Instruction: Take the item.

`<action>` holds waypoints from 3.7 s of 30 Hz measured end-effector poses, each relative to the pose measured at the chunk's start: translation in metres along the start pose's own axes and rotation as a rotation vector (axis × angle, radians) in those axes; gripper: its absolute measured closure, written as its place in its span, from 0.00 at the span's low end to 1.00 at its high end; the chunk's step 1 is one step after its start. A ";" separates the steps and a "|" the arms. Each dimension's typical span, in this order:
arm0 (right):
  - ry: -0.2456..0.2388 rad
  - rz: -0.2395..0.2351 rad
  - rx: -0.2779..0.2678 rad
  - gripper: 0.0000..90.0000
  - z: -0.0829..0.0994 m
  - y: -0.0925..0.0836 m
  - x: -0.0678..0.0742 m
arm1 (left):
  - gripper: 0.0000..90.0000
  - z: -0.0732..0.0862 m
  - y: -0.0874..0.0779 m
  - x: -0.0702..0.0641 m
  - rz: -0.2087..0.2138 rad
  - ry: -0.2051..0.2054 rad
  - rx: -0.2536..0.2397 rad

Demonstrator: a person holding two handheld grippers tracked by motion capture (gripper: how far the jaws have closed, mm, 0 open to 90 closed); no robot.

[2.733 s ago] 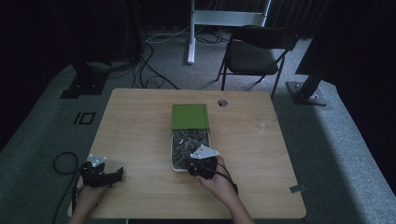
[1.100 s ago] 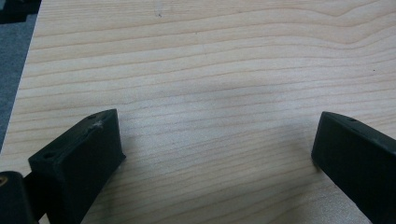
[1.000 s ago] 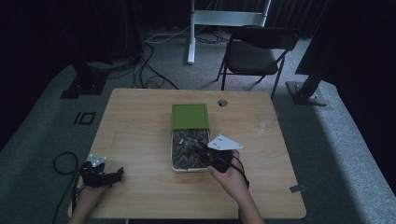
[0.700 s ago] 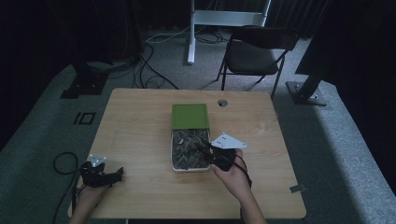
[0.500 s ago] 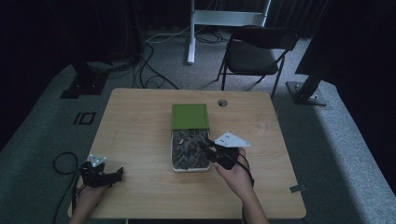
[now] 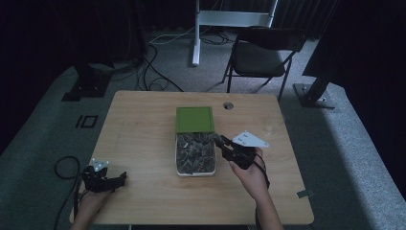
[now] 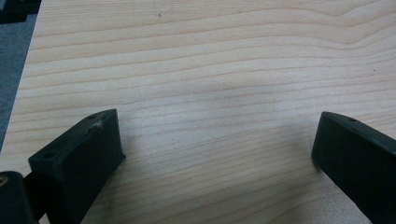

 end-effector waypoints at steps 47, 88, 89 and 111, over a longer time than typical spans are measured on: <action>0.196 0.290 -0.076 0.84 0.016 -0.038 -0.154 | 0.03 0.000 0.000 0.000 0.001 -0.004 -0.001; 0.369 0.448 -0.021 0.84 0.017 -0.030 -0.256 | 0.03 0.000 0.000 0.000 0.001 -0.004 -0.001; 0.375 0.447 -0.020 0.84 0.018 -0.029 -0.258 | 0.03 0.000 0.000 0.000 0.001 -0.004 -0.001; 0.442 0.457 0.046 0.83 0.038 0.001 -0.275 | 0.03 0.000 0.000 0.000 0.001 -0.004 -0.001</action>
Point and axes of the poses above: each handheld gripper's, and its own axes: y roughly forward along the jaws, z roughly out of its underside, x roughly to its left, the point moved 10 cm from there along y, roughly forward along the jaws, and after that the axes turned 12 degrees about x, right-handed, at the moved point
